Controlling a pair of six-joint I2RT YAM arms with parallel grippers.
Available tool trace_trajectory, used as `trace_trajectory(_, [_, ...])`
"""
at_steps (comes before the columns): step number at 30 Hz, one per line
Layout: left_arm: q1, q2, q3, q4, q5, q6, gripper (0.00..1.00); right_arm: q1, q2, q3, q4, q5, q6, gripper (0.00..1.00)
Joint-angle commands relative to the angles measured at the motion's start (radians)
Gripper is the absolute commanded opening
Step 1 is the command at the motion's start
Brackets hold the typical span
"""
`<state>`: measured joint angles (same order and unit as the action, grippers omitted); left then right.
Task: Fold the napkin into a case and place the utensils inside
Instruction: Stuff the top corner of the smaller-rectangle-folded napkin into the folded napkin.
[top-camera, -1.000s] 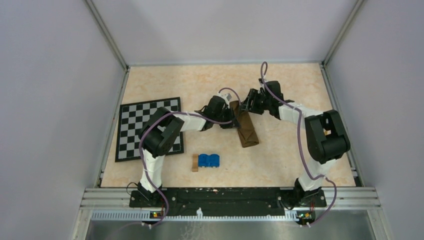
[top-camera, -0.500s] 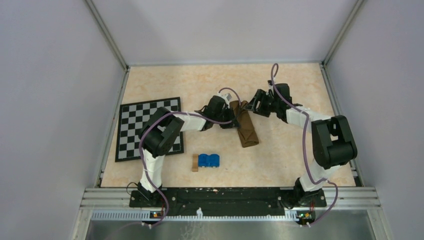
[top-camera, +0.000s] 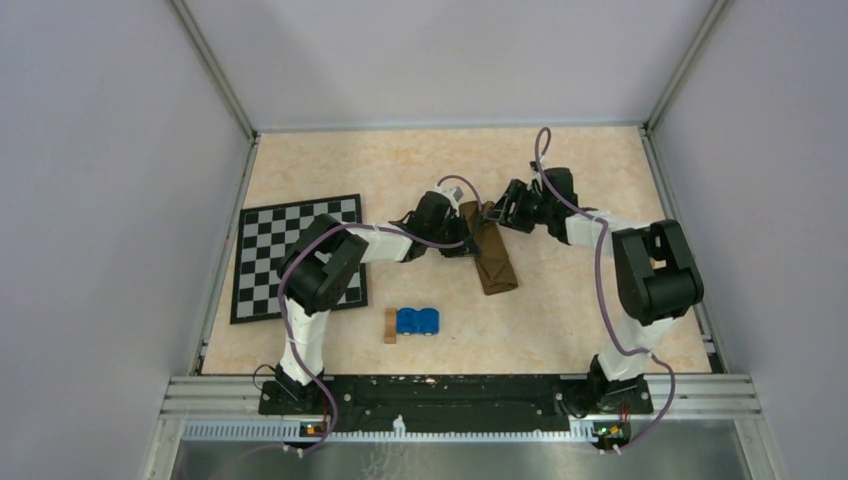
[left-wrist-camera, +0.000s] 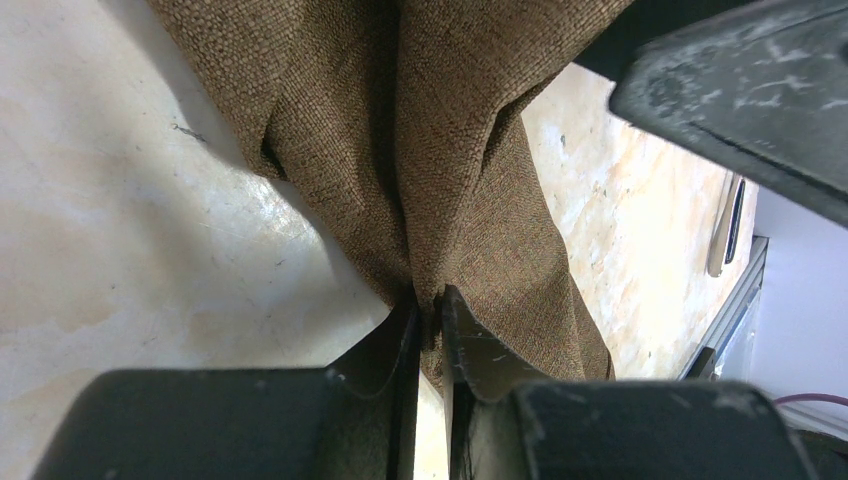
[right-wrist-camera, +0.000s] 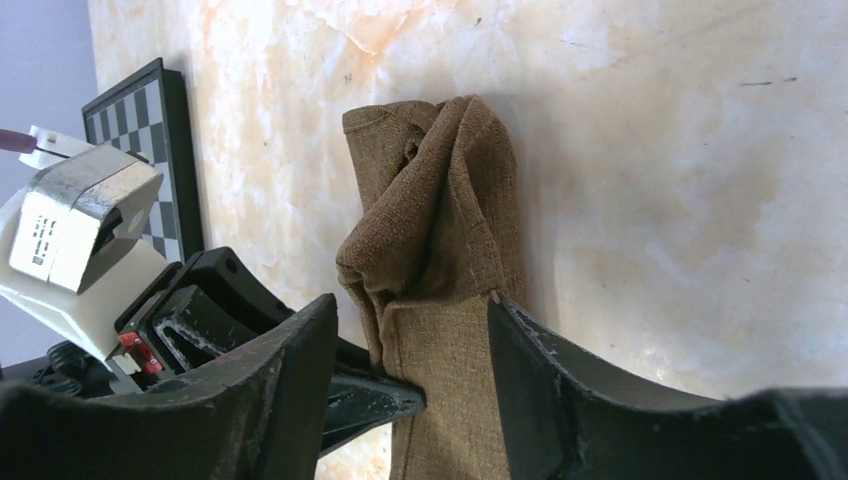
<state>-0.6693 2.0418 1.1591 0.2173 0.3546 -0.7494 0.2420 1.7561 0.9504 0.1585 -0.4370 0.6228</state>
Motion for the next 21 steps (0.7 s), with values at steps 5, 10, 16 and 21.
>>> trace_trajectory(5, [-0.006, 0.034, -0.009, -0.081, -0.013, 0.027, 0.16, 0.061, 0.021, 0.111, -0.001, 0.095, -0.022, 0.5])
trace_trajectory(10, [-0.006, 0.028, -0.012, -0.081, -0.016, 0.028, 0.16, 0.093, 0.037, 0.165, -0.085, 0.187, -0.048, 0.48])
trace_trajectory(16, [-0.007, 0.026, -0.016, -0.079, -0.017, 0.03, 0.16, 0.14, 0.039, 0.205, -0.157, 0.29, -0.085, 0.49])
trace_trajectory(21, [-0.008, 0.024, -0.021, -0.075, -0.02, 0.027, 0.15, 0.174, 0.049, 0.233, -0.196, 0.341, -0.099, 0.47])
